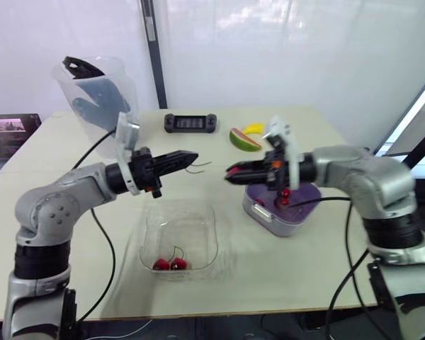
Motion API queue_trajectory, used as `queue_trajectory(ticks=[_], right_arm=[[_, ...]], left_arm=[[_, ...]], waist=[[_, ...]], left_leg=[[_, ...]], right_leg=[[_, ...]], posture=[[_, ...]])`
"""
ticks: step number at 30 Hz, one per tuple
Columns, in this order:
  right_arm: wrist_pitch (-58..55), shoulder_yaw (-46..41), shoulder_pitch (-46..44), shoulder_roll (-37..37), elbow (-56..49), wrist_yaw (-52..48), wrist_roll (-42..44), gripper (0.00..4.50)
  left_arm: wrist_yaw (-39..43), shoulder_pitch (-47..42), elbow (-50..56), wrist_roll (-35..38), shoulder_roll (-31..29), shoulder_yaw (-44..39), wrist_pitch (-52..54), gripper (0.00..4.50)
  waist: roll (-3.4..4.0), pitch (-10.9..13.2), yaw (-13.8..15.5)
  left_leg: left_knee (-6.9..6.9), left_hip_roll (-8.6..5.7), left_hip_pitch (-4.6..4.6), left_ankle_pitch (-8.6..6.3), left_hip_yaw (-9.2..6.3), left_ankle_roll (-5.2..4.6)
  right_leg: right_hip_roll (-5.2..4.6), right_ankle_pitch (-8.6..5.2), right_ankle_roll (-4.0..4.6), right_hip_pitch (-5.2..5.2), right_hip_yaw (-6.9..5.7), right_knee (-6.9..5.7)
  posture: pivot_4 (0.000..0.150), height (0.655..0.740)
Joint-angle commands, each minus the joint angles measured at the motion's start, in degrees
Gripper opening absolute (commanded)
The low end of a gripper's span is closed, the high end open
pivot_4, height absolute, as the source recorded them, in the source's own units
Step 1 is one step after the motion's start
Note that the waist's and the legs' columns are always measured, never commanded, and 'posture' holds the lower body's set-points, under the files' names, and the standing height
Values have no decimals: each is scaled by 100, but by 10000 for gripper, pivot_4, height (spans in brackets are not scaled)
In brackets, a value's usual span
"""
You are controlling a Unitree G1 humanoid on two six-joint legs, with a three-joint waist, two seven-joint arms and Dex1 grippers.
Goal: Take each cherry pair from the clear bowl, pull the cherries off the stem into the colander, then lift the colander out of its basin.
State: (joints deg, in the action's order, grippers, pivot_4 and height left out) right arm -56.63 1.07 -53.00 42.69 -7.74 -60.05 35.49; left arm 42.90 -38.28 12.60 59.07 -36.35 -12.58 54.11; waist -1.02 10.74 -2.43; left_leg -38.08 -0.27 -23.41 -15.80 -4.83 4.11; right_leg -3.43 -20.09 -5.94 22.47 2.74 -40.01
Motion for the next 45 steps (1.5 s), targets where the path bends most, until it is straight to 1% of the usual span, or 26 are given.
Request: queue_trajectory(ticks=[1,2,4,7,12,18,20,21,23,24,26,31,34,37,39,42,45], right_arm=[[382,-107,1,513,336,-221,-289,6591],[482,-36,41,662,483,-246,-436,6591],[1091,343,167,1037,1086,-232,-1152,6591],[1835,794,197,1231,1821,-302,-1884,6591],[2423,1171,40,914,2414,-562,-2355,6591],[2965,1494,-311,263,3212,-658,-2868,6591],[3046,1561,-406,120,3415,-679,-3013,16400],[3094,1587,-440,85,3489,-698,-3084,19966],[3105,1569,-519,49,3535,-793,-3125,29886],[3097,1543,-549,35,3539,-834,-3129,34147],[3141,1443,-614,0,3576,-867,-3108,44666],[2874,1049,-754,389,3178,-1565,-2694,44666],[2506,762,-838,666,2687,-2097,-2253,44666],[2156,468,-945,725,2180,-2455,-1710,44666],[1699,314,-997,587,1612,-2658,-1136,44666],[1225,195,-1052,355,1093,-2627,-608,44666],[1002,283,-1045,-126,599,-2413,-216,44666]], left_arm=[[73,65,188,27,-172,-259,-155,0],[76,107,204,39,-200,-284,-161,0],[114,278,307,116,-291,-384,-159,0],[138,549,466,198,-393,-523,-155,0],[246,841,486,64,-585,-622,-247,0],[335,1016,443,-24,-789,-692,-359,0],[352,1072,446,-122,-856,-706,-456,0],[345,1071,417,-131,-884,-740,-482,0],[403,1074,359,-157,-1000,-805,-509,0],[436,1085,347,-163,-1049,-817,-521,0],[474,1117,329,-162,-1111,-841,-527,0],[485,1283,339,-139,-1210,-971,-528,0],[452,1406,365,-92,-1247,-1086,-495,0],[424,1576,368,-7,-1313,-1283,-405,0],[440,1884,338,-32,-1420,-1521,-367,0],[507,2289,319,-54,-1522,-1795,-357,0],[544,3246,346,-150,-1497,-2359,-339,0]], waist=[[0,0,-2],[0,0,-2],[0,0,-3],[1,1,-15],[5,3,-51],[6,4,-16],[6,4,-6],[6,4,4],[5,5,8],[6,6,1],[7,6,-11],[11,9,-11],[11,9,-9],[12,9,-23],[12,9,-30],[13,10,-57],[13,10,-71]], left_leg=[[0,0,0,0,2,0],[0,0,0,0,2,-1],[0,0,0,-1,3,-2],[1,0,0,-3,7,-4],[3,7,1,-2,14,-4],[4,6,0,-2,12,-3],[4,5,0,-2,11,-3],[4,4,0,-1,10,-2],[3,3,-1,-1,7,-2],[3,1,-1,-1,8,-2],[3,2,-1,-1,9,-2],[5,2,0,-2,9,-3],[6,2,-1,-2,9,-3],[6,3,1,-2,9,-4],[9,6,1,-2,9,-4],[15,10,2,-3,8,-4],[13,8,2,-2,7,-4]], right_leg=[[0,0,0,-1,0,1],[0,0,0,-1,0,1],[0,0,0,0,0,2],[0,0,0,0,2,4],[10,0,0,7,9,2],[5,0,0,6,8,2],[3,0,0,5,7,2],[2,0,0,5,6,2],[0,0,0,4,4,2],[-3,0,0,4,4,3],[-2,0,0,5,4,3],[-2,0,0,6,4,2],[-2,0,0,6,4,2],[-2,0,0,5,4,3],[0,0,0,7,4,2],[-1,0,0,10,6,2],[-8,0,0,8,6,1]], posture=[[1500,7400],[1500,7400],[1500,7400],[1500,7400],[1500,7400],[1500,7400],[1500,7400],[1500,7400],[1500,7400],[1500,7400],[1500,7400],[1500,7400],[1500,7400],[1500,7400],[1500,7400],[1500,7400],[1500,7400]])
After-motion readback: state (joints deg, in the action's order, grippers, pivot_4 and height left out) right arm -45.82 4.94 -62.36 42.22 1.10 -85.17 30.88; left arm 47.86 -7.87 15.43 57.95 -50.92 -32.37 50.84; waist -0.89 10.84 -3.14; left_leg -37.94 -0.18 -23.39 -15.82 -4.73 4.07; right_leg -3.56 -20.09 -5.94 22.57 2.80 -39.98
